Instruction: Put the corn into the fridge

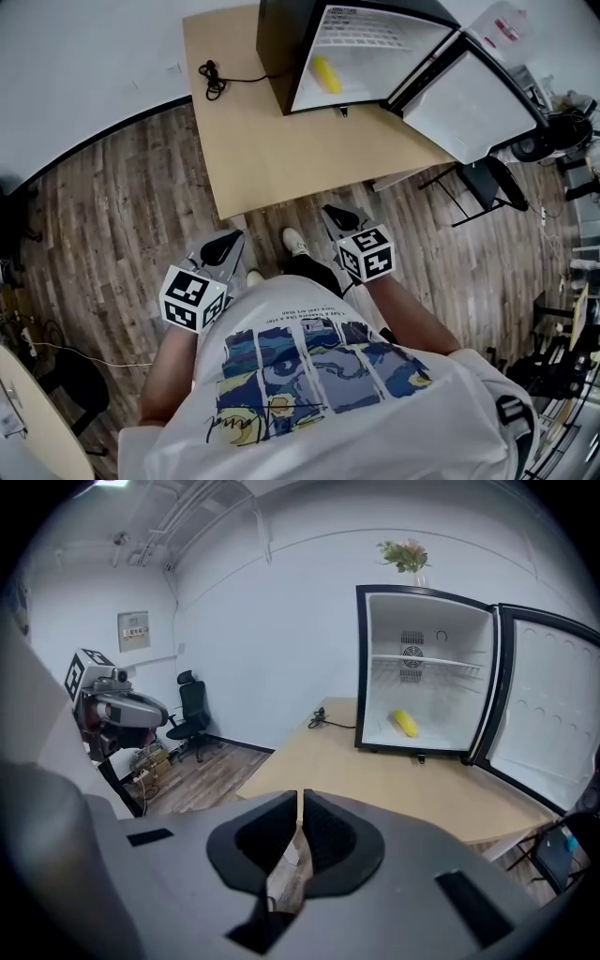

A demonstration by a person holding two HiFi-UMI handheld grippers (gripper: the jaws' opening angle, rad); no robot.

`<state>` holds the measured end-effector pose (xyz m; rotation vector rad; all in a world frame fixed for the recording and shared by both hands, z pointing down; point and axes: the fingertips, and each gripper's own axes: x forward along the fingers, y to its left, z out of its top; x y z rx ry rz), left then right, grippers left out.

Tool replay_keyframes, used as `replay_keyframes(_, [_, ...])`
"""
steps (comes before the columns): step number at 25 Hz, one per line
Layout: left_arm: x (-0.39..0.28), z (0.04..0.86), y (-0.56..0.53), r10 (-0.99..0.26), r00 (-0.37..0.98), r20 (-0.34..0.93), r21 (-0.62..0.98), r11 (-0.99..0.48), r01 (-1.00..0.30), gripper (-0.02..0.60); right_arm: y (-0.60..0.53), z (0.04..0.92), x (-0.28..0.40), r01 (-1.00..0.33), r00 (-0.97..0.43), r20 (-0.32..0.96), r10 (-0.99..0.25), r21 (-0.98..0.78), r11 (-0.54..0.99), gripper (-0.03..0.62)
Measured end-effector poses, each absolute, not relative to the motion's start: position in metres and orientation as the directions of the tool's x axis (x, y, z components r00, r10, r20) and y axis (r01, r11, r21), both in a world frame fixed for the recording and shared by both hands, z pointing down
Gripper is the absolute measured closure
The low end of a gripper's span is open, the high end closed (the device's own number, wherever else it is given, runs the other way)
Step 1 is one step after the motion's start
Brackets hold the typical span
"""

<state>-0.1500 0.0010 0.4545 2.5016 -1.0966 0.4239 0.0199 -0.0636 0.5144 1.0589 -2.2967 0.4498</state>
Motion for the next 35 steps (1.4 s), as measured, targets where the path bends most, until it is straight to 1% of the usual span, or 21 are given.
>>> replay_keyframes(14, [-0.164,0.455,0.015,-0.657,0.630,0.415,0.210,-0.604,-0.769,0.572,-0.055,0.504,0.004,-0.749,-0.556,0.594,-0.582,-0.055,0.660,0.576])
replay_keyframes(35, [-0.160,0.461,0.019,-0.649,0.634,0.422,0.225,-0.602,-0.766,0.572,-0.046,0.505,0.002,-0.732,-0.566,0.597,-0.569,-0.047,0.679,0.582])
